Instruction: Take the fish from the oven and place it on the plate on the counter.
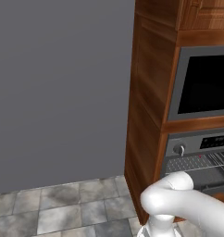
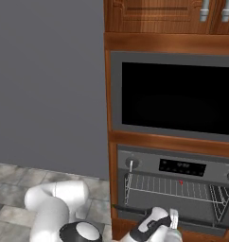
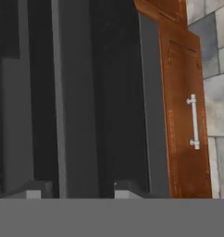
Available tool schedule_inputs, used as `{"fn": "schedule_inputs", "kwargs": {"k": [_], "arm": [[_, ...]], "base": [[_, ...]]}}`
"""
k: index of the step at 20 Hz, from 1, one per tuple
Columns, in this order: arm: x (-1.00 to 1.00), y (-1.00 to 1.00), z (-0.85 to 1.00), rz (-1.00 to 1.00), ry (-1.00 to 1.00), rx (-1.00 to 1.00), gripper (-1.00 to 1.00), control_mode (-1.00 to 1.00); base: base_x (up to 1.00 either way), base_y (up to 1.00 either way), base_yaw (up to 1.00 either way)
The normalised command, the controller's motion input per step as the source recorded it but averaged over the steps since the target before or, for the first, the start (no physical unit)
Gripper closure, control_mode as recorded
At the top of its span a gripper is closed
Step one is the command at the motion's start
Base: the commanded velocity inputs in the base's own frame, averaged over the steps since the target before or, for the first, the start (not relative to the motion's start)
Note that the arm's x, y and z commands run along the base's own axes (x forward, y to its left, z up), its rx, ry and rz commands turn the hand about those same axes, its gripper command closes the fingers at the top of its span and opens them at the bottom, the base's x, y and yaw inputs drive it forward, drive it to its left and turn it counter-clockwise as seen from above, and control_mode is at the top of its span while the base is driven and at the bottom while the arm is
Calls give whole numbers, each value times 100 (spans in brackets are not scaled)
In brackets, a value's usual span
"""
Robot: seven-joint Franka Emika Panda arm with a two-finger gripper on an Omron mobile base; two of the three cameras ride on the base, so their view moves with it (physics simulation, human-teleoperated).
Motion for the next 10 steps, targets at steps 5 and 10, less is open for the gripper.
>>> {"fn": "schedule_inputs", "kwargs": {"k": [5,10], "arm": [[-84,0,-99,0,21,0,100,-100],[-84,0,-91,0,20,0,100,-100]], "base": [[0,0,0],[0,0,0]]}}
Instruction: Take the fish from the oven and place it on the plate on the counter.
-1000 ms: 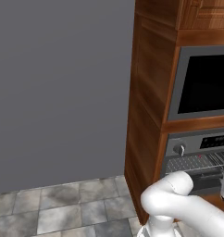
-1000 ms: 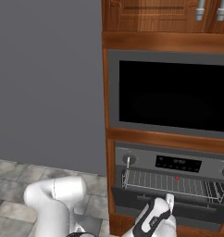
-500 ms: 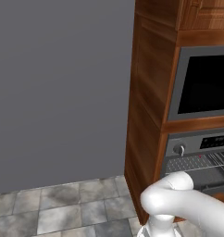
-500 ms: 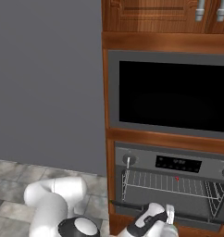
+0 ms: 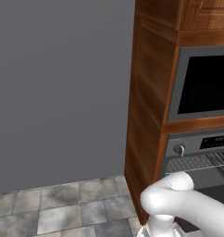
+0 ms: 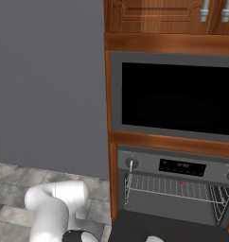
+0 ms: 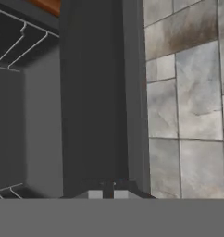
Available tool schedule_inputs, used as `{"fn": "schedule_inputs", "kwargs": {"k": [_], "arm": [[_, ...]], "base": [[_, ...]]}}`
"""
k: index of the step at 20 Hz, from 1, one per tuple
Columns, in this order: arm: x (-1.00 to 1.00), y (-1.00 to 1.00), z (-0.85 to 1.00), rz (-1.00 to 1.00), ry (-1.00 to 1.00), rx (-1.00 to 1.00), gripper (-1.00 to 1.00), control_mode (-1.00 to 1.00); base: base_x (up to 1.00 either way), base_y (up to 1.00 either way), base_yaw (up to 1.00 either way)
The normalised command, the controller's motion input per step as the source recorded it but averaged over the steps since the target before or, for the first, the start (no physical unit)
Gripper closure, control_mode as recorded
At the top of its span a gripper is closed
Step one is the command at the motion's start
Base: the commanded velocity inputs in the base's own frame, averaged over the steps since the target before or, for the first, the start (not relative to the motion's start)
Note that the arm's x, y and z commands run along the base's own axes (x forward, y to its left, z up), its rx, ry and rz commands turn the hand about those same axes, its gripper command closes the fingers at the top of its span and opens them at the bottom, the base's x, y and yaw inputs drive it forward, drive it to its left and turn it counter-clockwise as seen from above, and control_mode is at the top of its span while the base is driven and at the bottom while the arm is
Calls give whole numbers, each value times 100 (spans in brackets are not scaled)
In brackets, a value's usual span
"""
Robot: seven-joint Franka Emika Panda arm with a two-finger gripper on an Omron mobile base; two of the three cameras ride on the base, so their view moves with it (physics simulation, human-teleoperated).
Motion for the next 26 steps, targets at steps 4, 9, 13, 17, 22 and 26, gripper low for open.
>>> {"fn": "schedule_inputs", "kwargs": {"k": [4,9,13,17,22,26], "arm": [[-57,-3,-15,-1,2,0,100,-100],[-37,-5,51,-10,-7,0,100,-100],[-31,-1,84,-11,-4,0,100,-100],[-23,0,98,-14,-2,0,100,-100],[-10,0,100,-12,-1,0,100,-100],[0,0,100,-7,0,0,100,-100]], "base": [[0,0,0],[0,0,0],[0,0,0],[0,0,0],[0,0,0],[0,0,0]]}}
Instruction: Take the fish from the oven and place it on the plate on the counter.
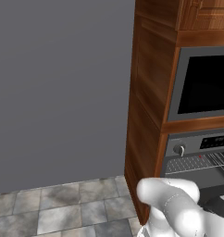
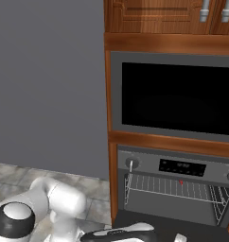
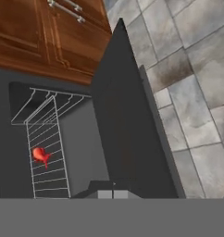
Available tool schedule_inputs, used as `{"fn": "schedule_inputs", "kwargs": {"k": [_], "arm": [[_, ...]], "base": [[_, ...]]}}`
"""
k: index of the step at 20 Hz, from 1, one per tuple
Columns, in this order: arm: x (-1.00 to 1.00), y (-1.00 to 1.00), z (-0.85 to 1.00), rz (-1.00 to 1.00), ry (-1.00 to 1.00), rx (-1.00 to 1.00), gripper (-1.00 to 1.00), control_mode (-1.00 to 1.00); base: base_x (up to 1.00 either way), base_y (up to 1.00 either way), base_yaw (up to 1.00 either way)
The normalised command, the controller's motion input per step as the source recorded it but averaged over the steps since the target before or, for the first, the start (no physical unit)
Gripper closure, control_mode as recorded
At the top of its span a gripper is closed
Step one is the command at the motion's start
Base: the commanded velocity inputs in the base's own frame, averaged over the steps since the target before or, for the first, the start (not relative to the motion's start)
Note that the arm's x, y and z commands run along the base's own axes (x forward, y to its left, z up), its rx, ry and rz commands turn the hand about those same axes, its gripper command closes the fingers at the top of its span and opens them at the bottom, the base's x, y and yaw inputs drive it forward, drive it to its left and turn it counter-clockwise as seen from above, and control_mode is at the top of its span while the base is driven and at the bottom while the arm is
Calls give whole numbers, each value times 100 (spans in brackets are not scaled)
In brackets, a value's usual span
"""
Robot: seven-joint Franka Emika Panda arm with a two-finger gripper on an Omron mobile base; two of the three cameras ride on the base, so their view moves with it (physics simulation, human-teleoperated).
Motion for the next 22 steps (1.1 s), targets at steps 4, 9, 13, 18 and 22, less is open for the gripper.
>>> {"fn": "schedule_inputs", "kwargs": {"k": [4,9,13,18,22], "arm": [[-25,0,100,-5,-4,0,100,-100],[-11,-10,59,0,-11,-1,100,-100],[12,-6,1,0,-13,0,100,-100],[50,0,0,0,-4,0,100,-100],[69,0,0,0,0,0,100,-100]], "base": [[0,0,0],[0,0,0],[0,0,0],[0,0,0],[0,0,0]]}}
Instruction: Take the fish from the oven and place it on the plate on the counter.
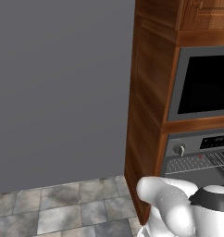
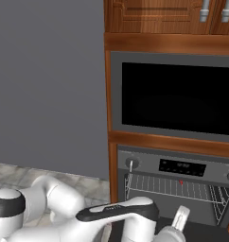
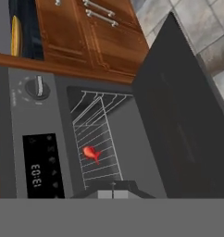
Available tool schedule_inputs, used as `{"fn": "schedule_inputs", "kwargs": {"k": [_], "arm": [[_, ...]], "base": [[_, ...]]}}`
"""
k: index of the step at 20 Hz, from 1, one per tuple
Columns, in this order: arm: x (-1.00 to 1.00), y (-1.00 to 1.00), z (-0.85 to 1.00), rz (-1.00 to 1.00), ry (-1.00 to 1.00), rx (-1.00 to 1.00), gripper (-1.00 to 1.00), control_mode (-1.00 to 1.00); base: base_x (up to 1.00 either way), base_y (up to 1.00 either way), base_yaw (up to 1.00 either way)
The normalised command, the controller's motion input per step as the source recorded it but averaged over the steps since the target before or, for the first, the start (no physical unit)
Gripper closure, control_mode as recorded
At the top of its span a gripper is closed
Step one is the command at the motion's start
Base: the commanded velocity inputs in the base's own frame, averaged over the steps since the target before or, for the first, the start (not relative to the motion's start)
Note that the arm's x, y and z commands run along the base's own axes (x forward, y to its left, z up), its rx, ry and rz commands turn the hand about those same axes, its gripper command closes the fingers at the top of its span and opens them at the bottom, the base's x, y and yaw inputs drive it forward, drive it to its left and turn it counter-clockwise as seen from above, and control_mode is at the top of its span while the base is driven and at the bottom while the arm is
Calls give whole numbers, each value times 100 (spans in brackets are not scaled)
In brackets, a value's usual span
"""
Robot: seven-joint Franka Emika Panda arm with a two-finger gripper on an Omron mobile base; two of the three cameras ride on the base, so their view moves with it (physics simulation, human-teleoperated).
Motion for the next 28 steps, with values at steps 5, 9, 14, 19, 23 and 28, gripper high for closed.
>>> {"fn": "schedule_inputs", "kwargs": {"k": [5,9,14,19,23,28], "arm": [[52,0,0,3,0,0,100,-100],[8,0,0,12,0,4,100,-100],[12,0,0,17,0,4,100,-100],[29,0,-7,21,-1,3,100,-100],[28,18,-30,19,-11,0,-100,-100],[9,10,-33,14,-19,1,-100,-100]], "base": [[0,0,0],[0,0,0],[0,0,0],[0,0,0],[0,0,0],[0,0,0]]}}
